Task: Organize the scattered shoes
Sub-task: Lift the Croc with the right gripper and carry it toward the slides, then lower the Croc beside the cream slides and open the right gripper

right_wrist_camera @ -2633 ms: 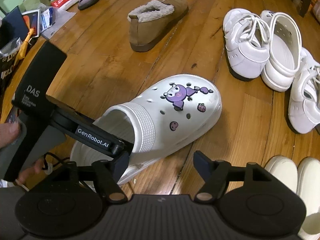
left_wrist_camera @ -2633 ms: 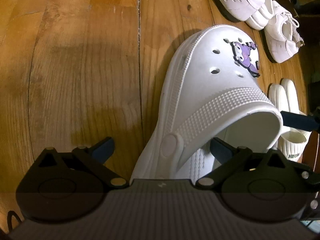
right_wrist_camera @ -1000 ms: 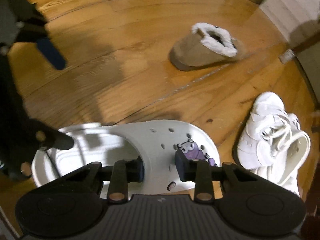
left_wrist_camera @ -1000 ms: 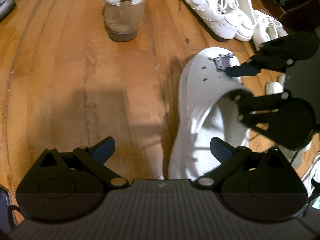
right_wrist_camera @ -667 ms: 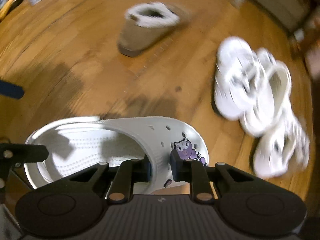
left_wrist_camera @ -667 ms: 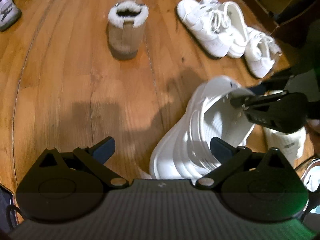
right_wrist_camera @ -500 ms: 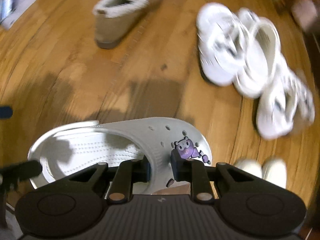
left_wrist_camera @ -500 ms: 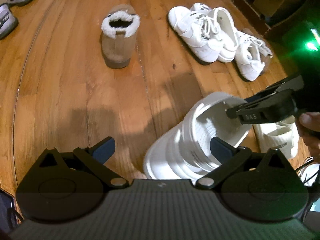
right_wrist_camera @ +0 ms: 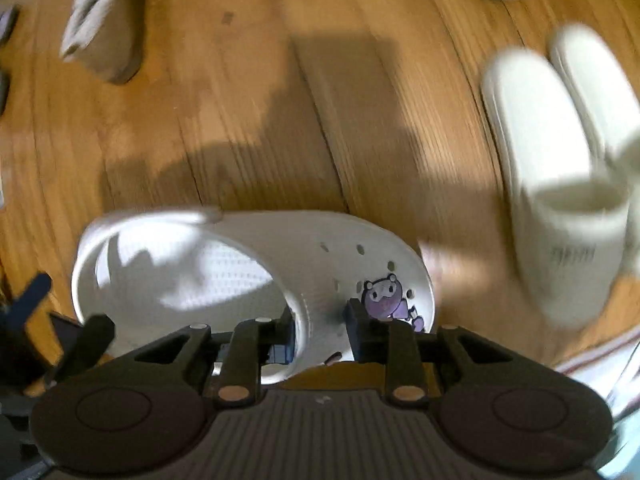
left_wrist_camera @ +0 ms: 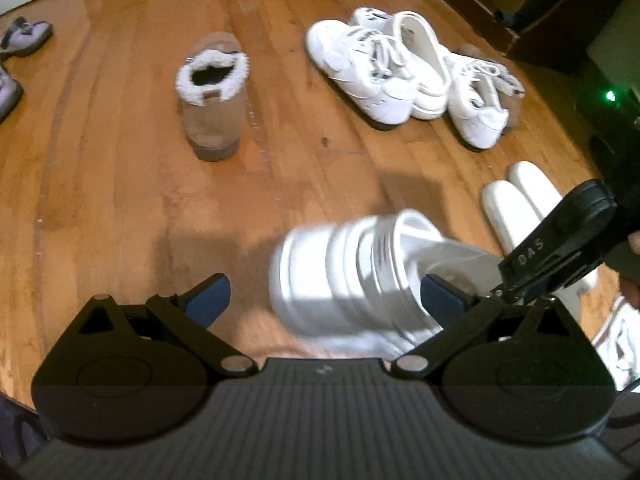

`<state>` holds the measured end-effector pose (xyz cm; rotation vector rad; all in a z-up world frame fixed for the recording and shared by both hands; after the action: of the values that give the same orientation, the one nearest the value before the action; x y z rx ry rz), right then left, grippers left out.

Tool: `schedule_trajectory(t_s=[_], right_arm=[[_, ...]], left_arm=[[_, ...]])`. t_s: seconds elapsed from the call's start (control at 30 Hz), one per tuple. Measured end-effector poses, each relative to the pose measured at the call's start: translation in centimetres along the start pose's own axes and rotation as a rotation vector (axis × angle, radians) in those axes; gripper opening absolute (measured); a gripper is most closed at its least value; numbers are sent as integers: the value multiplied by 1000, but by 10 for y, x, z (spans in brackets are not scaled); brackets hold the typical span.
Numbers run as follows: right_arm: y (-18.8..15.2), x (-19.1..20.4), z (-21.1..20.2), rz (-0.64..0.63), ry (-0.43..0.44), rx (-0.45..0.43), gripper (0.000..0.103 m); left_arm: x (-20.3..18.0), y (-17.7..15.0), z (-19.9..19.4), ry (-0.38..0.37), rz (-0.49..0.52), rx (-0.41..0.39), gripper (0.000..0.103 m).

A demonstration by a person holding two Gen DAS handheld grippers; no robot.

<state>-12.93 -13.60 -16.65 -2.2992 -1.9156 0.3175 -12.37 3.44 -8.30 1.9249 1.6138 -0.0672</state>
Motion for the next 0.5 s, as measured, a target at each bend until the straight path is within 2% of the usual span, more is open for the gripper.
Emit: schedule_trajectory(t_s=[0.17,0.2,0.23,0.27,0.33,0.4,0.43,0.47,0.5], right_arm=[[-8,-8,-8,122,107,-18,21],[-7,-8,-14,130,125,-32,18],[-7,-8,-19,136,143,-46,4],[-7,-10,-22,136,148,-49,0],[-5,-4,-30,97,172,-60,1],[-4,2,-33,39,157,-101,7],[-4,7,-33,-8,151,-132,17],[-4,9,-29,-51,146,-152,34],[-3,7,-28,-73,143,-166,43]], left_arm=[[-8,0,7,-39,14,16,103],[-8,0,9,-42,13,19,103],[-9,-1,10,-46,11,22,103],[-8,-1,11,-48,9,24,103],[-7,-1,13,-49,1,31,103],[-4,-1,16,-53,-12,35,103],[-2,-1,16,-55,-19,36,103],[0,-2,17,-56,-26,37,103],[2,-3,17,-57,-34,40,103]])
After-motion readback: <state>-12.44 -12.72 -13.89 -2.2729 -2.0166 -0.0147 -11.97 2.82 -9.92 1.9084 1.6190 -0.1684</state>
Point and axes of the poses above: each gripper's, at about its wrist camera, not at the fingertips, and z roughly the way its jaws point, x to its left, y to its top, the point moved 6 cm from there along z, roughly the way its jaws point, and after that the axes turned 14 degrees about -y, right-handed, at the moved point
